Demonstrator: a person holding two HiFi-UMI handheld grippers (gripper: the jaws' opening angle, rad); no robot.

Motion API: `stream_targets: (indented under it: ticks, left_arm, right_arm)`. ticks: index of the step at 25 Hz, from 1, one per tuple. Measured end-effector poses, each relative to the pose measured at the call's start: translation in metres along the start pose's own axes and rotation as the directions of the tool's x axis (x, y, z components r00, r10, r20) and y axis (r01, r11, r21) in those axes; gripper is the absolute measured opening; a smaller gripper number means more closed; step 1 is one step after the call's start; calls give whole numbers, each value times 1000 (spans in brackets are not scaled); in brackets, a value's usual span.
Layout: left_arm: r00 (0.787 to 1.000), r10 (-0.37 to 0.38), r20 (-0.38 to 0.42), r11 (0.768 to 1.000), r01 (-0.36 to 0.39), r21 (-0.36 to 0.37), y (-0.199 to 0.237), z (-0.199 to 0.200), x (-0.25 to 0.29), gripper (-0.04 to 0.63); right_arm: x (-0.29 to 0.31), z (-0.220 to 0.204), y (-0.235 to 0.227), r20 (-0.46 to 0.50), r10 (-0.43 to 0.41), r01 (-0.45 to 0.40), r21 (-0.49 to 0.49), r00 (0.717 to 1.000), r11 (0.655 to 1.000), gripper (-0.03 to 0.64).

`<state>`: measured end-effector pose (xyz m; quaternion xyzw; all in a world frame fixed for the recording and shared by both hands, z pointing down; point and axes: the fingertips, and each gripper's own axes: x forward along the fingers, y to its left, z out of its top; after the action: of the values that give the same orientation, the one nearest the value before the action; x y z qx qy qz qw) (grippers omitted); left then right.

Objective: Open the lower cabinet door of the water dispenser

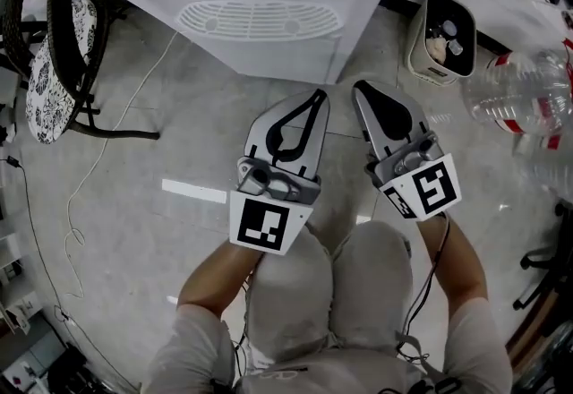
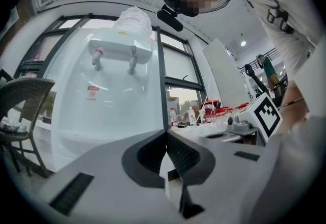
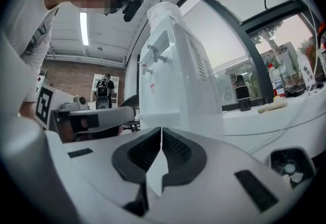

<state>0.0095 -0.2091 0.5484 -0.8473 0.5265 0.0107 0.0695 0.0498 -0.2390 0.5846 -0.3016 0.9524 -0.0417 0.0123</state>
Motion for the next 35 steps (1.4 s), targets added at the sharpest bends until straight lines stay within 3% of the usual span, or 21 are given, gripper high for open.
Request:
stream_targets:
  ticks: [7, 16, 23, 27, 35]
  left_arm:
    - [1000, -21, -6, 1000, 21, -5, -5, -37, 18, 2]
    - [1000, -29, -7, 1000, 29, 4, 1, -57, 32, 2]
    - [999, -47, 7, 999, 48, -2, -2, -65, 35, 2]
    - [998, -62, 5, 998, 62, 8, -4, -66, 32, 2]
    - [996, -90, 27, 996, 89, 20, -5, -62, 25, 2]
  right_arm:
    - [15, -37, -18, -10, 3, -3, -4, 1000, 1000, 18]
    - [26, -58, -26, -5, 17, -17, -34, 1000, 999, 23]
    - [34, -78, -47, -29, 11, -12, -41, 1000, 999, 133]
    - [44, -85, -64, -33, -12, 11, -34, 999, 999, 165]
    - [62, -96, -65, -37, 30, -32, -46, 999, 998, 235]
